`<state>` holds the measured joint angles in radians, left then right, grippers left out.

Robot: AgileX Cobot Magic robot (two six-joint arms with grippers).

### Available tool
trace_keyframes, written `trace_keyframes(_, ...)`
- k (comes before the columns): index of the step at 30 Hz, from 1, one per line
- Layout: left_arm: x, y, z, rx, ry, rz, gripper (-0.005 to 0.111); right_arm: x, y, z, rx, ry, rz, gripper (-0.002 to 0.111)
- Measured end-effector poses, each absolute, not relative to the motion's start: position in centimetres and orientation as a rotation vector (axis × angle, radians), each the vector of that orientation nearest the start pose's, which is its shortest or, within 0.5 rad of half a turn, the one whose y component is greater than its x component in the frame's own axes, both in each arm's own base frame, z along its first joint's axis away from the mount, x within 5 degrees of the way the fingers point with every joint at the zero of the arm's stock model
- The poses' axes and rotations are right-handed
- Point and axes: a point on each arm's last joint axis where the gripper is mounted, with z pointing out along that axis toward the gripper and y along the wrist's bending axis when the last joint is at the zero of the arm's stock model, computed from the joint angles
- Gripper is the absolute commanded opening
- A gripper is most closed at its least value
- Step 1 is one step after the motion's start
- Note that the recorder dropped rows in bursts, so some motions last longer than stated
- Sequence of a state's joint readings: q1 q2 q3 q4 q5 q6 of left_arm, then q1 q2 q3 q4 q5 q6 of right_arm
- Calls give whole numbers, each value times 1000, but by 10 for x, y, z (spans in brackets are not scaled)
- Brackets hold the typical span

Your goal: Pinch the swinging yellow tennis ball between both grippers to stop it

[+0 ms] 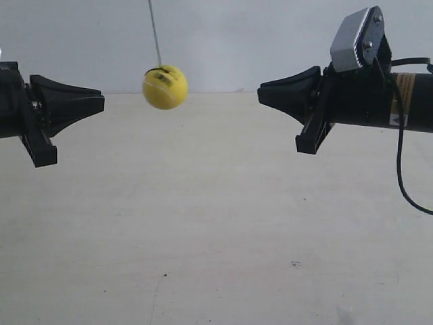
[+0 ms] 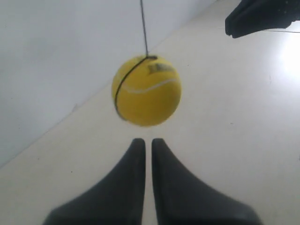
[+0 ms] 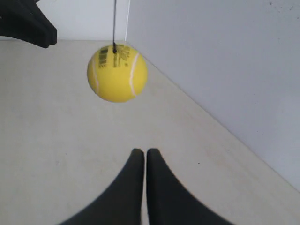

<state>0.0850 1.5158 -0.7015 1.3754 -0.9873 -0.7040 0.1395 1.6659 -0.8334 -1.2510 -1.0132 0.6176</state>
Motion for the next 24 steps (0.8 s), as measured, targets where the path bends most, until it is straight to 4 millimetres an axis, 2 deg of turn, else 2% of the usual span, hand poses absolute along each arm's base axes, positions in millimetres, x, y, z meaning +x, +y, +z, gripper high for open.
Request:
trace_keyframes(3,280,-52,236,969,1577,-558,5,303,118,231,-1058,1423,700,0)
trace_keyframes(9,286,-54,224,989,1578,-635,5,304,118,234,-1063,1408,700,0)
trace_keyframes(15,288,-55,228,997,1555,-639,5,305,119,236,-1071,1389,708,0)
trace_keyframes(24,294,-55,238,1010,1514,-625,5,325,124,232,-1063,1375,756,0)
